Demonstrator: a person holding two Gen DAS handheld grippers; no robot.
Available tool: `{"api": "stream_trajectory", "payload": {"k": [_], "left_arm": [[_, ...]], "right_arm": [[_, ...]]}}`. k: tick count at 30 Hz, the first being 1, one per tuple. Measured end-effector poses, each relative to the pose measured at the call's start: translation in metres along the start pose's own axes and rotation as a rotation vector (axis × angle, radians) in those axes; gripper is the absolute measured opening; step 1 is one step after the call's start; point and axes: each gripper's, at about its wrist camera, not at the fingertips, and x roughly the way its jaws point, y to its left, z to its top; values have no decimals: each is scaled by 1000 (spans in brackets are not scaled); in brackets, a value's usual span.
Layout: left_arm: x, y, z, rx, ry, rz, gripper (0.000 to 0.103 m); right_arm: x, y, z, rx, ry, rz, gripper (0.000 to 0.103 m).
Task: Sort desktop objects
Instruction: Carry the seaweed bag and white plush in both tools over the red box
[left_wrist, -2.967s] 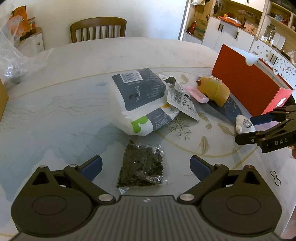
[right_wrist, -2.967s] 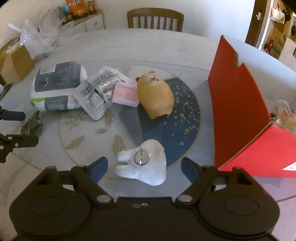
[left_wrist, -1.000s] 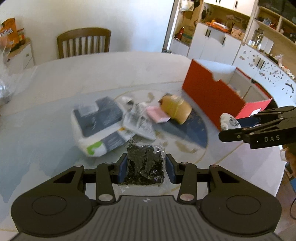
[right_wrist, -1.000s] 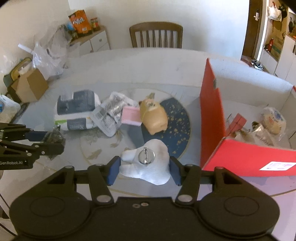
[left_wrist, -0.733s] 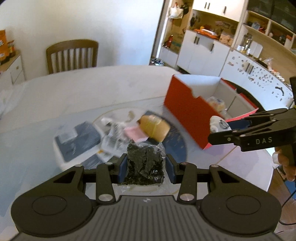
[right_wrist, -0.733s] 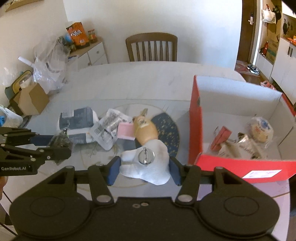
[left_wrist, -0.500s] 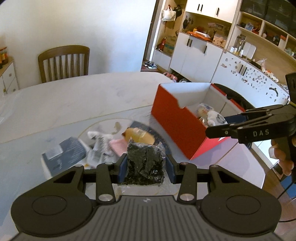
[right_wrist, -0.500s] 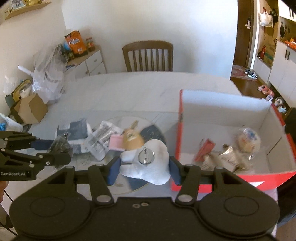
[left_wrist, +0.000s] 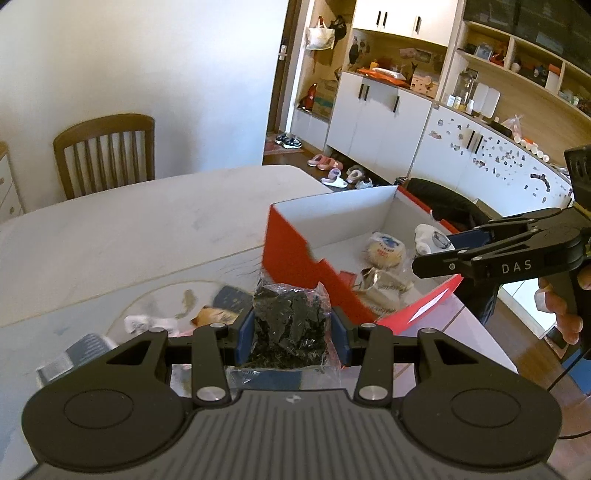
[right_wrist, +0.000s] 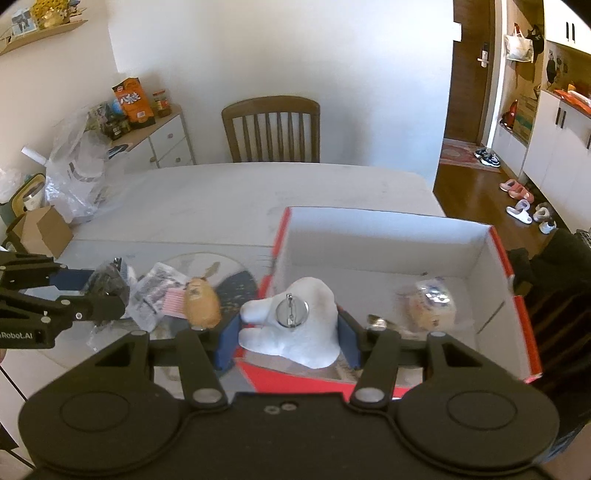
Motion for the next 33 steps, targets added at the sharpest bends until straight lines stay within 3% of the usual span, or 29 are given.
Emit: {"api": "stream_trajectory", "payload": {"k": [17,27,33], "left_arm": [[66,-71,45,110,18,-28,42],[126,-85,74,150,78,-12,42],[167,-81,88,138,157,2,42]], "right_arm": [[3,-91,-5,19,12,-54,55],[21,-117,-5,9,35,-61,55],[37,-123,-7,0,71,-49,55]]}}
